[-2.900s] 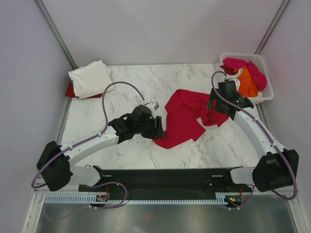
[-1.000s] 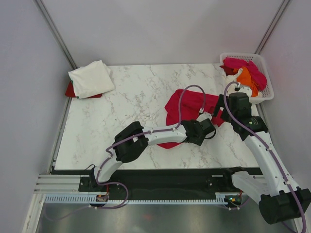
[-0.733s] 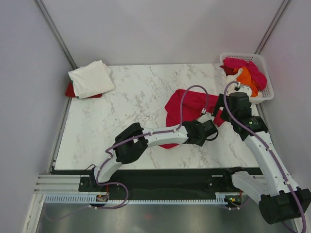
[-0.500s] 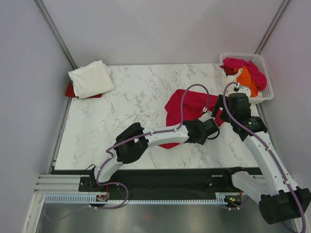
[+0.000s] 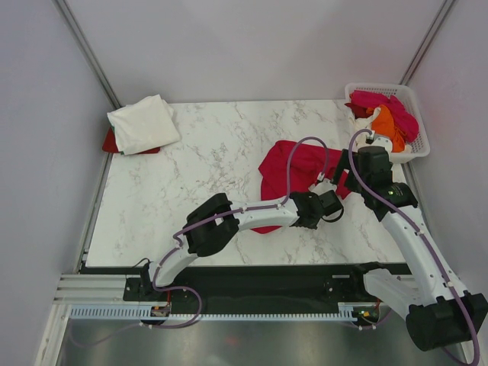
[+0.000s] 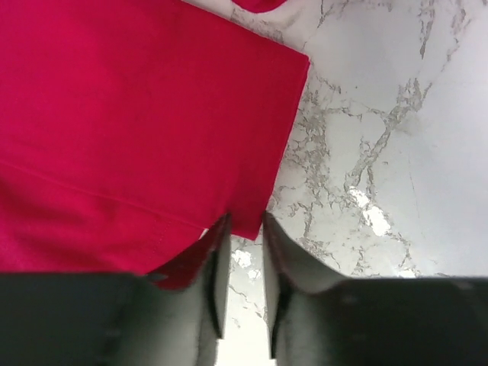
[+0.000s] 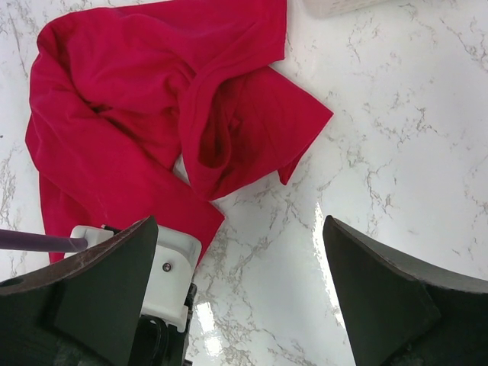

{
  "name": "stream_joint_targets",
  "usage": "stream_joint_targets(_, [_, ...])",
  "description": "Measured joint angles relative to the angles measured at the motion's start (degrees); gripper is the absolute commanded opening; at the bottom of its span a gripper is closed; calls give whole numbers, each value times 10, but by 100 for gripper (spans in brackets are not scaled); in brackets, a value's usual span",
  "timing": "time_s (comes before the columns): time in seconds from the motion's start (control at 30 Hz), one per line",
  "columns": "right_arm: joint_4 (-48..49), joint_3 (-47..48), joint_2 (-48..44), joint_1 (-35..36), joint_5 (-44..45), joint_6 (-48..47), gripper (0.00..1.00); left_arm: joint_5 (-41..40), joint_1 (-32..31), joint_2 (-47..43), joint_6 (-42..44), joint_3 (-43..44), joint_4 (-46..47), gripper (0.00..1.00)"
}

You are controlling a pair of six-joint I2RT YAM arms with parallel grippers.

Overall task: Fold and stack the t-shirts
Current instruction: Flatten the tshirt out

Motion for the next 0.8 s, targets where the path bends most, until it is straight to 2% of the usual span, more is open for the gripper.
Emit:
stream_joint_targets(0.03, [1, 0, 1, 0, 0, 0, 98, 0, 0, 0, 0, 0, 0, 17])
stream_joint_targets(0.1, [1, -1, 2, 0, 0, -1, 98, 0, 0, 0, 0, 0, 0, 9])
stream_joint_targets(0.13, [1, -1, 3, 0, 0, -1, 98, -1, 0, 0, 1, 0, 0, 2])
stream_joint_targets(0.37, [4, -2, 5, 0, 0, -2, 98, -5, 0, -4, 5, -4, -1, 2])
stream_joint_targets(0.47, [4, -2, 8, 0, -2, -2, 98, -9, 0, -32, 15, -13, -21, 2])
stream_joint_targets(0.67, [38, 30, 9, -5, -4, 11, 98, -36, 8, -204, 65, -42, -107, 2])
stream_joint_targets(0.8, [23, 34, 11, -1, -21, 11, 98, -60, 49, -397, 90, -49, -92, 2])
